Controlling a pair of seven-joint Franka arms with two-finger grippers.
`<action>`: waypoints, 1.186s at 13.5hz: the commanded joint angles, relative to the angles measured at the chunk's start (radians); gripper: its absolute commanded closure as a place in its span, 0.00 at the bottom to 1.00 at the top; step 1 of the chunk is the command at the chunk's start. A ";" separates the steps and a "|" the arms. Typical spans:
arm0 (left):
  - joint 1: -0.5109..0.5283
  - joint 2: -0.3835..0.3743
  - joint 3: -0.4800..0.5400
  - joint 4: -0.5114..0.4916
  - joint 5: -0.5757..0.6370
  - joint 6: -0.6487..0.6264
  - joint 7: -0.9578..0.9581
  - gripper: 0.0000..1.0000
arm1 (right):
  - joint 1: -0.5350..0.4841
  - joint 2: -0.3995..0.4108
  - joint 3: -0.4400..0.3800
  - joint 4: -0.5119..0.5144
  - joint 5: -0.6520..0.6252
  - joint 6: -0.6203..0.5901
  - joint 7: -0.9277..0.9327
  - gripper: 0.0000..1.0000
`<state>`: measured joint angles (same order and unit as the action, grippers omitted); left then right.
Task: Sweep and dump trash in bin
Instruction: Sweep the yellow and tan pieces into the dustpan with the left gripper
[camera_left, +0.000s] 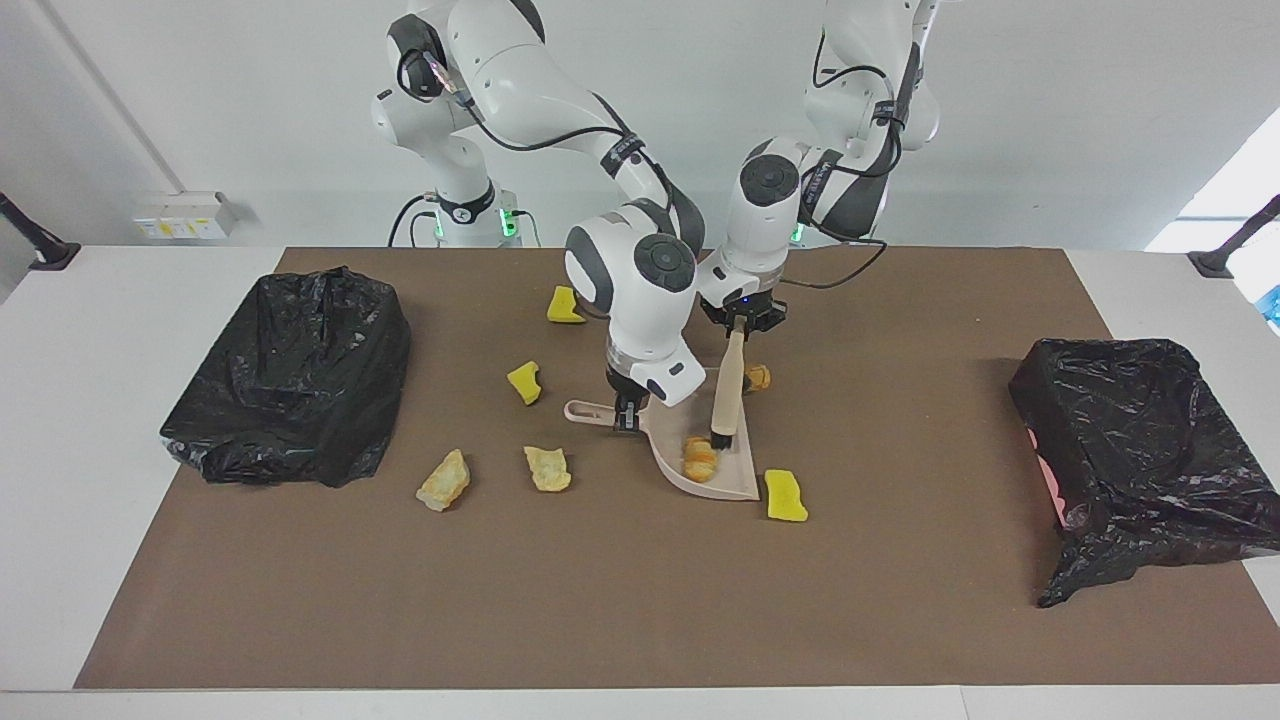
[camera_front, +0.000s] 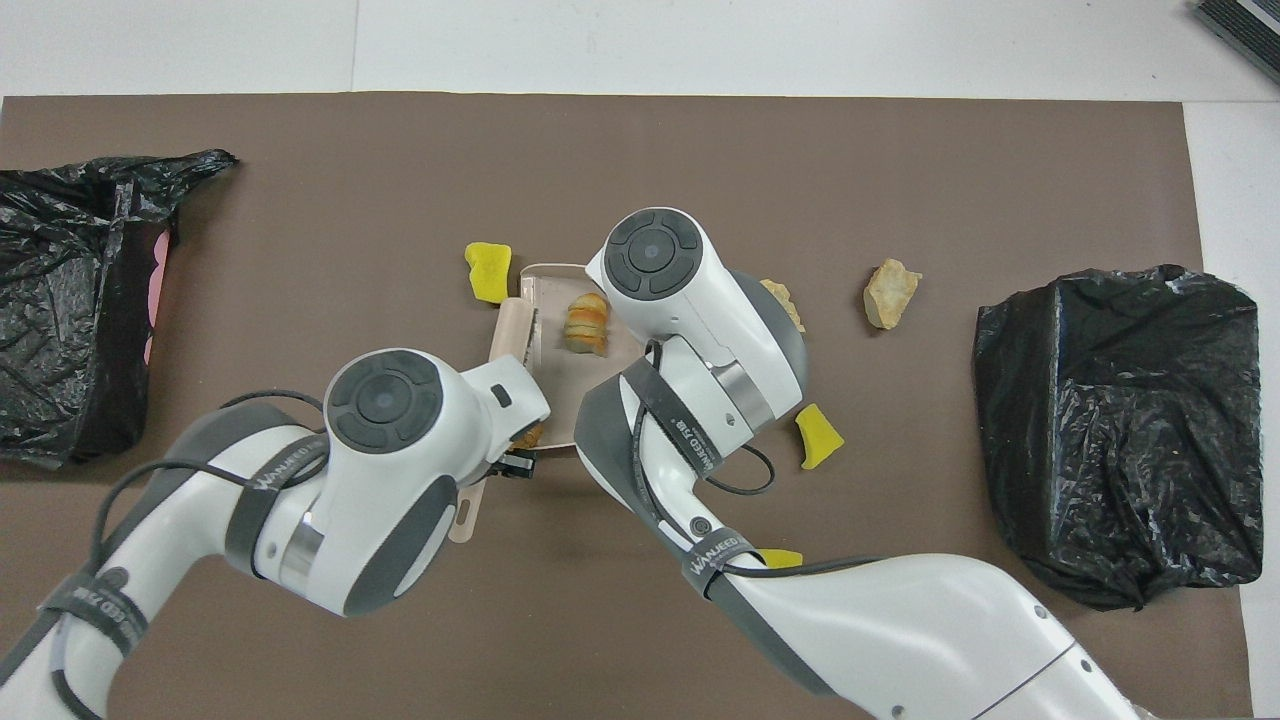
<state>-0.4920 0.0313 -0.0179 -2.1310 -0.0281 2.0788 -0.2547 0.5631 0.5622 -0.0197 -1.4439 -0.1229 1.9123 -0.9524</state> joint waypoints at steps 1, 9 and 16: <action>0.116 0.015 -0.001 0.055 -0.022 -0.025 0.077 1.00 | -0.002 -0.016 0.004 -0.030 0.008 0.033 0.017 1.00; 0.180 0.119 -0.005 0.044 -0.024 0.109 0.235 1.00 | 0.000 -0.016 0.004 -0.033 0.008 0.037 0.017 1.00; -0.025 0.049 -0.010 0.046 -0.024 -0.062 0.086 1.00 | 0.000 -0.016 0.006 -0.033 0.009 0.039 0.018 1.00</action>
<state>-0.4896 0.1255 -0.0400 -2.0789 -0.0413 2.0584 -0.1449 0.5651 0.5622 -0.0198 -1.4448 -0.1229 1.9166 -0.9524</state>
